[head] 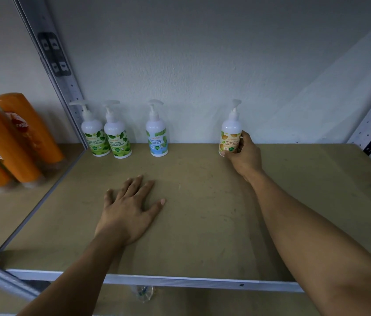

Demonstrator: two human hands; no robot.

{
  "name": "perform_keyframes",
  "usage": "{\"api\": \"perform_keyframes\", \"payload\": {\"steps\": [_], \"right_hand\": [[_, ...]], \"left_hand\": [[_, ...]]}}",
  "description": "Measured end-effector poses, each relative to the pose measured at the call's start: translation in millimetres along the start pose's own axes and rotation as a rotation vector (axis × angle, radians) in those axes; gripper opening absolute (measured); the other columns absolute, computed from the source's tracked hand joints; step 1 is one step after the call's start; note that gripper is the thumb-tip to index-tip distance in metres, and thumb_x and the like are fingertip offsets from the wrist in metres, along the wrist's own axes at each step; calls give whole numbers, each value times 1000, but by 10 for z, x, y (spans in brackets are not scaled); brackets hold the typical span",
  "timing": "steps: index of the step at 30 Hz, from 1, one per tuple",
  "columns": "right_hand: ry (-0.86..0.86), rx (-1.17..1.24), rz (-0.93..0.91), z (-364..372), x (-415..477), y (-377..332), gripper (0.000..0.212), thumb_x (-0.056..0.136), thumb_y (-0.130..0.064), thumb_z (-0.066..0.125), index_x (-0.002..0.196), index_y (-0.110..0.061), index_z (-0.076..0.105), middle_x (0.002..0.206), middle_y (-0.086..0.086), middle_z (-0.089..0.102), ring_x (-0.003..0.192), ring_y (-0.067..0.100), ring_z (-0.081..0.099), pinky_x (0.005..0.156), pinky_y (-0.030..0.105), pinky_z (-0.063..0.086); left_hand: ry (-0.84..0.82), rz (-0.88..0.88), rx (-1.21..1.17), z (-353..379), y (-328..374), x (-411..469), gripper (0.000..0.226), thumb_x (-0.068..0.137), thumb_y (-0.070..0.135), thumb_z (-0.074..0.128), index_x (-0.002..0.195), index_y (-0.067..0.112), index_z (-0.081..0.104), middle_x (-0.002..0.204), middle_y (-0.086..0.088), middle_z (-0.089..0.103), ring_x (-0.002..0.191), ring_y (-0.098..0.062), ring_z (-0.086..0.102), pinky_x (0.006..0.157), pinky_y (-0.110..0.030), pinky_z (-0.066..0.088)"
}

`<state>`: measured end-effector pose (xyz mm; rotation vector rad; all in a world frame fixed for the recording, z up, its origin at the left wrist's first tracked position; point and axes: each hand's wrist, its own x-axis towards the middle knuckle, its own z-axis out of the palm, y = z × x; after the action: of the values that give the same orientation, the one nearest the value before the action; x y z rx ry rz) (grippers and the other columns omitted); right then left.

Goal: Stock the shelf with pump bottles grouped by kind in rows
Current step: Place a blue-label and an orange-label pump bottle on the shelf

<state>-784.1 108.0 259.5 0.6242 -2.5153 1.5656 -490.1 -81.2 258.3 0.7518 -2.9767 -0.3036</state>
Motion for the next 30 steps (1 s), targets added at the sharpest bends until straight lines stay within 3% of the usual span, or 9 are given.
{"api": "perform_keyframes", "payload": {"steps": [9,13,16,20,25,30], "right_hand": [[6,-1,37,-3,-99,-94,78,72,-28,87,139,-22,46,123,-2,64,108,18,63,85,28,48],[4,-399,77,21,-401,-136,92,72,-55,79,145,-16,38,138,7,51,127,29,51,106,43,42],[-104,-628,-3,-27,-833,-230,82,83,-67,58,146,-18,38,145,8,45,137,29,39,114,48,28],[-351,-745,-138,-179,-1372,-392,74,90,-73,38,151,-30,34,161,5,29,150,24,20,120,52,16],[-534,-783,-136,-361,-1870,-626,77,91,-76,27,155,-33,25,167,3,11,154,24,2,122,56,5],[-606,-806,-162,-454,-2294,-846,77,93,-74,30,156,-32,24,168,3,8,154,26,3,122,55,6]], "left_hand": [[9,-3,-5,-9,12,-15,77,87,82,13,155,47,14,167,16,3,153,-7,-3,123,-52,4],[35,-22,-16,-1,17,-40,77,87,82,16,155,45,19,167,11,8,154,-11,0,123,-51,4],[57,-38,-30,-6,30,-75,74,89,80,21,154,44,24,167,8,12,154,-14,4,123,-51,5],[77,-35,-28,-24,45,-176,68,93,73,26,153,40,31,165,8,20,153,-16,12,121,-53,11],[22,-39,-32,-80,101,-494,67,93,71,26,153,42,29,166,10,17,153,-15,10,121,-54,9],[-6,4,-13,-103,151,-1044,63,98,66,26,156,41,22,167,12,10,154,-13,5,122,-53,4]]}}
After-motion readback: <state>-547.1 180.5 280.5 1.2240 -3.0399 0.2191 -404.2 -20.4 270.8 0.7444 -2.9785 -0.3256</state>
